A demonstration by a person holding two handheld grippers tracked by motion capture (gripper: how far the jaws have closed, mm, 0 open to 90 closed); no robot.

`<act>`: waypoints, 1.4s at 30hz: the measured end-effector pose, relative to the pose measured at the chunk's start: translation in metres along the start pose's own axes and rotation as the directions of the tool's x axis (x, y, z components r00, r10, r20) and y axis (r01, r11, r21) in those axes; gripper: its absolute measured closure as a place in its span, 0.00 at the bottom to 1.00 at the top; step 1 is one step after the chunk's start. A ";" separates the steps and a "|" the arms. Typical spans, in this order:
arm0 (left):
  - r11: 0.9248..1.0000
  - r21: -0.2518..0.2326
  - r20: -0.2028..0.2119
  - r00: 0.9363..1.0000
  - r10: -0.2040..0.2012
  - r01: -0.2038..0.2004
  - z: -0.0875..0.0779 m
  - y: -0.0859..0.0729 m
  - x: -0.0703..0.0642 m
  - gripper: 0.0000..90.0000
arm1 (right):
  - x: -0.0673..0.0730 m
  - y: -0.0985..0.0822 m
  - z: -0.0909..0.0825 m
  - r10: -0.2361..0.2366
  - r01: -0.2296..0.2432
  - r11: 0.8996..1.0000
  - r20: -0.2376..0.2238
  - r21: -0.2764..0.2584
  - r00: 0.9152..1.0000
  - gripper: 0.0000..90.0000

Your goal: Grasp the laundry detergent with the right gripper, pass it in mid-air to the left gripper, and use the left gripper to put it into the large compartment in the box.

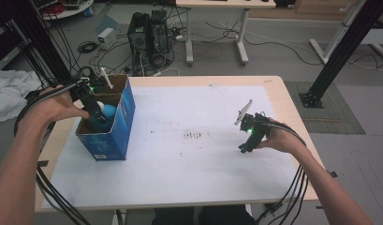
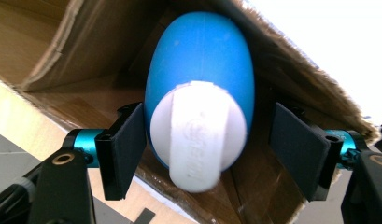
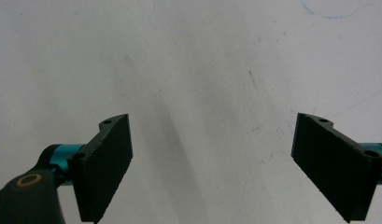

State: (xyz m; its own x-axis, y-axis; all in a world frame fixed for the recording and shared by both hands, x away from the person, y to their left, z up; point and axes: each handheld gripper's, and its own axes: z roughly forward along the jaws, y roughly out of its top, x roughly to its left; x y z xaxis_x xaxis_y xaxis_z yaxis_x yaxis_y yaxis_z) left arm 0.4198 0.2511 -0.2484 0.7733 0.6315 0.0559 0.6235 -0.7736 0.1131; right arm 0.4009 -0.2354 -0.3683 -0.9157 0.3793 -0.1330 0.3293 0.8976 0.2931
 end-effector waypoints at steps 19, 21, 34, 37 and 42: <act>1.000 -0.011 -0.032 0.999 0.017 -0.017 -0.030 0.011 -0.003 0.26 | 0.000 -0.004 -0.001 0.015 -0.015 1.000 0.000 0.001 1.000 0.13; 0.999 -0.024 -0.038 0.999 0.021 -0.022 -0.036 0.014 -0.006 0.27 | 0.000 -0.003 -0.002 0.016 -0.016 1.000 -0.004 0.002 1.000 0.13; 0.992 -0.076 -0.065 0.994 0.093 -0.098 -0.065 0.041 -0.025 0.27 | 0.000 -0.003 -0.003 0.013 -0.013 1.000 -0.001 0.004 1.000 0.13; 0.988 -0.079 -0.065 0.990 0.128 -0.133 -0.064 0.051 -0.034 0.26 | 0.001 -0.002 -0.003 0.015 -0.015 1.000 0.001 0.001 1.000 0.13; 0.974 -0.099 -0.055 0.978 0.201 -0.206 -0.059 0.075 -0.056 0.27 | 0.000 -0.002 -0.003 0.016 -0.016 1.000 0.004 0.003 1.000 0.13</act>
State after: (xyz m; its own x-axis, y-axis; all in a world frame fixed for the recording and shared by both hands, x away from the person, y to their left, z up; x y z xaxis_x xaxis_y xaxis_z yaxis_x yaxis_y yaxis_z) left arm 0.4165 0.1609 -0.1841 0.8754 0.4650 0.1319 0.4366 -0.8778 0.1972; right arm 0.3994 -0.2377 -0.3662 -0.9095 0.3941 -0.1320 0.3442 0.8923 0.2922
